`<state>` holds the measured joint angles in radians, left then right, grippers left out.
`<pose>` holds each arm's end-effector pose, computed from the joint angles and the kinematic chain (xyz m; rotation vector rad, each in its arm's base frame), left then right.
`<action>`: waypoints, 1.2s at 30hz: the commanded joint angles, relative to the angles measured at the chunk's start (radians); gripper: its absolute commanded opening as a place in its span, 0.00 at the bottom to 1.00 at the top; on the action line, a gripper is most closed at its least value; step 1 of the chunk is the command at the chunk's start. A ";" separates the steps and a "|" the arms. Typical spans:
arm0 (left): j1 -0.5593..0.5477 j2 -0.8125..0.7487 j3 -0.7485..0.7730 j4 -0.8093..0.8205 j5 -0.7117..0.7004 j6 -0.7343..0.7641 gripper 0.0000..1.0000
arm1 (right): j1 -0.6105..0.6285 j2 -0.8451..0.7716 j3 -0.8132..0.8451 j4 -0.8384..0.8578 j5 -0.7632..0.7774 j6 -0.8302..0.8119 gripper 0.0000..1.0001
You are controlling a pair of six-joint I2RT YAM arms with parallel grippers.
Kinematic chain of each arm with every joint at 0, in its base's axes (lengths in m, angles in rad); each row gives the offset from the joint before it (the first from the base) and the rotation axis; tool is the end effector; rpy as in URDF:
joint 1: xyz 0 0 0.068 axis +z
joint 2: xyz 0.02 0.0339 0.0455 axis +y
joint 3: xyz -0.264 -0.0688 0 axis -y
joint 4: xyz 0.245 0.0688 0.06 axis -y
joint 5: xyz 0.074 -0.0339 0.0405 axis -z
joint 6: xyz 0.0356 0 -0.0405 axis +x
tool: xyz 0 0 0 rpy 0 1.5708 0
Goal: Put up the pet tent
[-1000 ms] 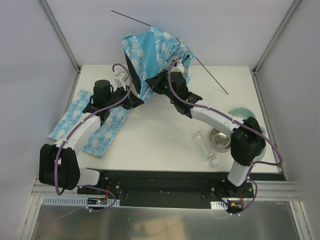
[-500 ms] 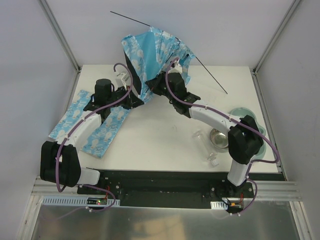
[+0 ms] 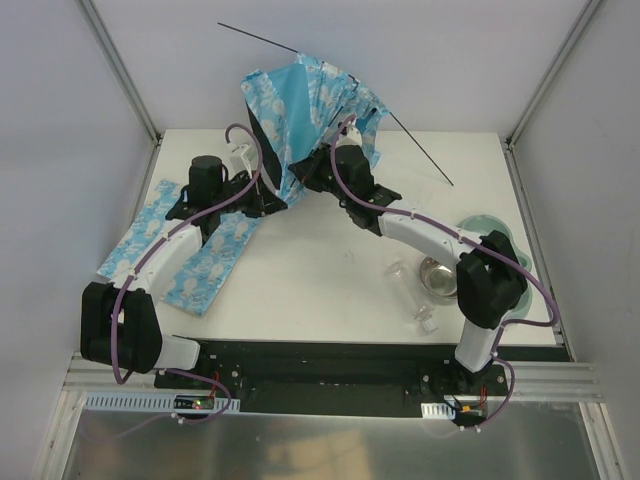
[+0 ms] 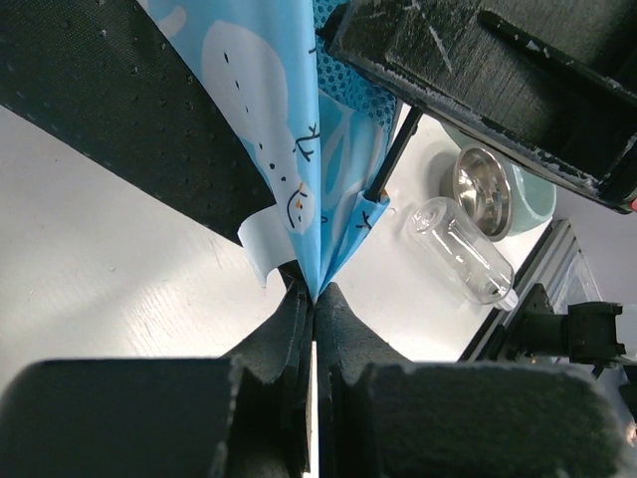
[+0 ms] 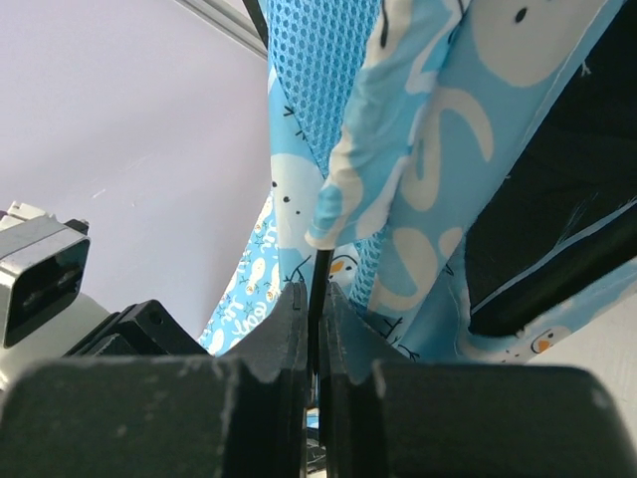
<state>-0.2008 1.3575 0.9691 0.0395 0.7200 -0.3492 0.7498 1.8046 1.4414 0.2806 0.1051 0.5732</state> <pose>0.2974 -0.0845 0.2998 0.3597 1.9375 -1.0526 0.3249 0.2975 0.3303 -0.0693 1.7342 0.9085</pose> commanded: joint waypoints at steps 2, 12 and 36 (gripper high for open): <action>0.012 0.003 0.020 -0.147 0.036 -0.040 0.00 | -0.069 -0.056 -0.013 0.100 0.186 -0.102 0.00; 0.012 0.017 0.042 -0.147 0.107 -0.076 0.00 | -0.033 -0.043 0.001 0.098 0.226 -0.196 0.00; 0.009 0.000 0.052 -0.145 0.217 -0.086 0.00 | 0.010 -0.033 0.031 0.039 0.105 -0.211 0.00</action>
<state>-0.1883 1.3899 1.0126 -0.0319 0.8288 -0.4278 0.7914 1.7962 1.4155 0.2558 0.0750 0.4644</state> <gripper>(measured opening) 0.021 0.068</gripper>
